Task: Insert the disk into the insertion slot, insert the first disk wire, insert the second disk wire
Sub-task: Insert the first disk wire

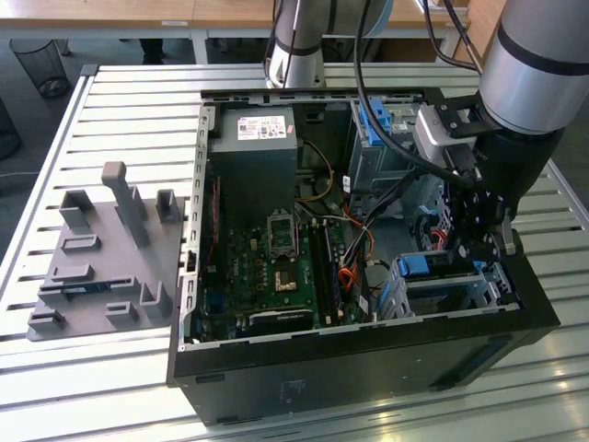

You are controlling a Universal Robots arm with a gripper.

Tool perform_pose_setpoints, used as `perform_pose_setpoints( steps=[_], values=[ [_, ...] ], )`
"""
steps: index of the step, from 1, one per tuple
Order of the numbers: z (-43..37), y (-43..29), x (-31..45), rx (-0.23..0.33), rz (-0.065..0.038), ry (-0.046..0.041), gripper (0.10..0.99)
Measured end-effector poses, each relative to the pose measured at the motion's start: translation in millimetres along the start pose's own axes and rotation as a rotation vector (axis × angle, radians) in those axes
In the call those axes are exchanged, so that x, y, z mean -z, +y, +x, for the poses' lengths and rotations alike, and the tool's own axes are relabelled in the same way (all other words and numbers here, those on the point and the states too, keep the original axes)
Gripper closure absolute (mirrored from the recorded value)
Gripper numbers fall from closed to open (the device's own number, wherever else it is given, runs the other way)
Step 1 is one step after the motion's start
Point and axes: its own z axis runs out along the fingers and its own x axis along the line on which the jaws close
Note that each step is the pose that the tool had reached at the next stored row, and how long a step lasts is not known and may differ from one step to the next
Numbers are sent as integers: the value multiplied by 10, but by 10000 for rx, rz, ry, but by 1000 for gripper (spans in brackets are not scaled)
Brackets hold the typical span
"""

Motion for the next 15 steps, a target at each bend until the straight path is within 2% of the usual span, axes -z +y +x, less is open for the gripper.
perform_pose_setpoints(
  steps=[1, 10, 11, 13, 15],
  values=[
    [0, -1, 8, 1, 1, 14, 835],
    [3, -17, 122, 1, -32, 15, 835],
    [3, -19, 129, 1, -45, 14, 851],
    [4, -22, 143, 1, -67, 15, 976],
    [4, -25, 154, 2, -87, 14, 976]
  ],
)
